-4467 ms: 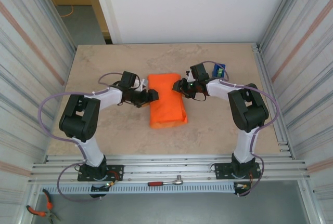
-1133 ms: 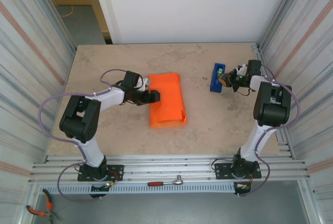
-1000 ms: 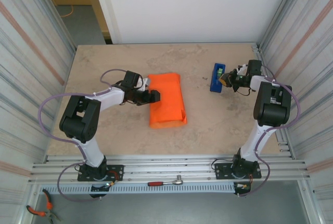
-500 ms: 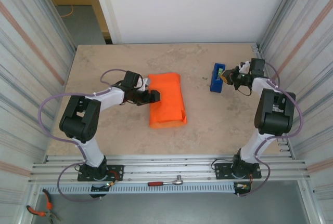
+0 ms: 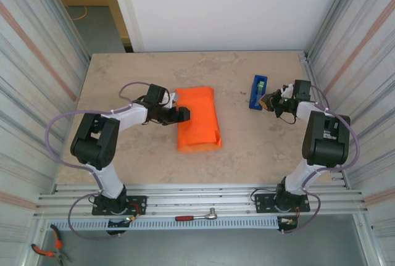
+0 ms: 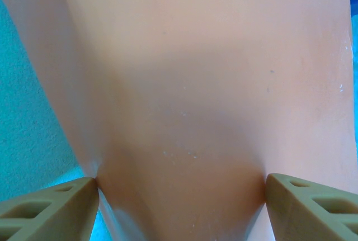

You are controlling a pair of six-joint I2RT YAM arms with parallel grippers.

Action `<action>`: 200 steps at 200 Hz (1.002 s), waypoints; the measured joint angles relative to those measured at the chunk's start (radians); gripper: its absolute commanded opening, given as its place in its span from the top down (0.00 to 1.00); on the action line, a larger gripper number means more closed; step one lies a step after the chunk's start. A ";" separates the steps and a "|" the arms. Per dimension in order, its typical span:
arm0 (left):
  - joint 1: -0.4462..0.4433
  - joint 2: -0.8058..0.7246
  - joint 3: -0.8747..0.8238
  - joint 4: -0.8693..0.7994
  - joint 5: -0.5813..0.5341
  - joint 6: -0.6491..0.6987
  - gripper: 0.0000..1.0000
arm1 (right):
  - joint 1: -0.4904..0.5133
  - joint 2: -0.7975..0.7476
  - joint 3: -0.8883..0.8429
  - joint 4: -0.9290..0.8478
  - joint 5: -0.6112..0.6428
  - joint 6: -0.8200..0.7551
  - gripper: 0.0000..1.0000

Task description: Wrap the gift box in paper

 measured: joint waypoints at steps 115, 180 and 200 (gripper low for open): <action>-0.002 0.000 0.000 0.001 0.000 0.000 0.23 | 0.000 0.076 -0.033 0.105 0.008 -0.002 1.00; -0.002 0.001 0.000 0.001 0.000 0.000 0.22 | 0.055 0.177 -0.040 0.089 0.026 0.035 1.00; -0.002 0.001 0.000 0.001 0.000 0.000 0.23 | 0.079 0.165 -0.032 0.073 0.026 0.035 1.00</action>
